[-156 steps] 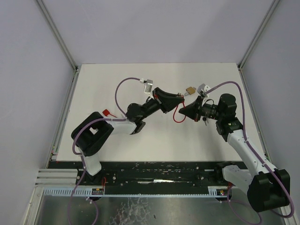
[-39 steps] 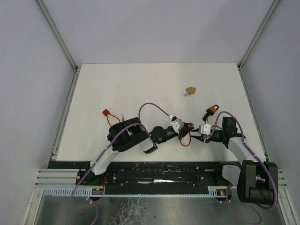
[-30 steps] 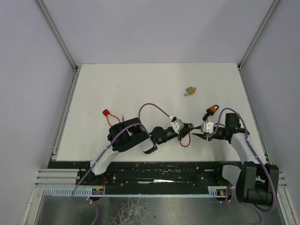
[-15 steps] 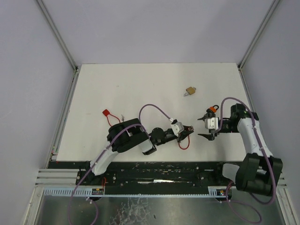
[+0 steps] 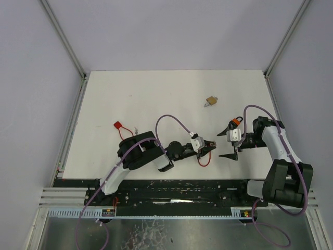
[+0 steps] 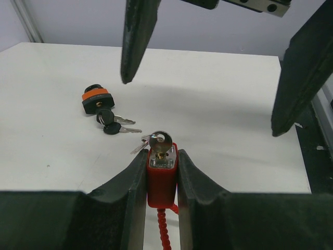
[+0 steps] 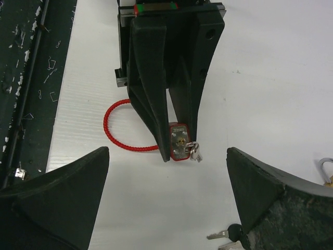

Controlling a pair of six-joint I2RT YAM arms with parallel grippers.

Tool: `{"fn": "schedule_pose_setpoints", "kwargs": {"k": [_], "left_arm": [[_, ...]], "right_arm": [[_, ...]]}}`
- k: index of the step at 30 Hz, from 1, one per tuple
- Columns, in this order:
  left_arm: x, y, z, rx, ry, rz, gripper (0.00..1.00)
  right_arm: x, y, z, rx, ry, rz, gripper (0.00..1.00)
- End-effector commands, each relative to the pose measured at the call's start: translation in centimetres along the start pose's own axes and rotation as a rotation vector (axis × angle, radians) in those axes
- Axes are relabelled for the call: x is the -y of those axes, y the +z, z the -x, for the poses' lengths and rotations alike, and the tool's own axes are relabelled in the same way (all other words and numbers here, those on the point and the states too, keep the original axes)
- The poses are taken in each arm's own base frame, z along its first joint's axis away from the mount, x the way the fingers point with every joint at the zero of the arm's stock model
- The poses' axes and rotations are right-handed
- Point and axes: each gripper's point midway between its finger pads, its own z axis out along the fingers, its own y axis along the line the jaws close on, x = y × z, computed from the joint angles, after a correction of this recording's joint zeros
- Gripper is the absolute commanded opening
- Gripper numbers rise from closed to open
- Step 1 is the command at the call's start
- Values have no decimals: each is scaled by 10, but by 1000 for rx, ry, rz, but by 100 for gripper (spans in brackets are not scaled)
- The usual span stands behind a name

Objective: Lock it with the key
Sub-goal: Lock the lock.

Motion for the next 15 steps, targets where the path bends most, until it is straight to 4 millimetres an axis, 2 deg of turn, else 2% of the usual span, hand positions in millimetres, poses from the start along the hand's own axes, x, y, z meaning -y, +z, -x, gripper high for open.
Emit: {"fn": "schedule_pose_setpoints", "kwargs": {"k": [1,10,15], "left_arm": [[8,-4,-6,-39,43,-44,0],[11,-2,-7,-46,43,-62,0],[12,-2,-7,-47,44,-69,0]], "right_arm": [[24,2,10,6,-438,-8,100],[27,5,3,3,-386,-5,98],[30,3,6,-5,-372,-14,79]]}}
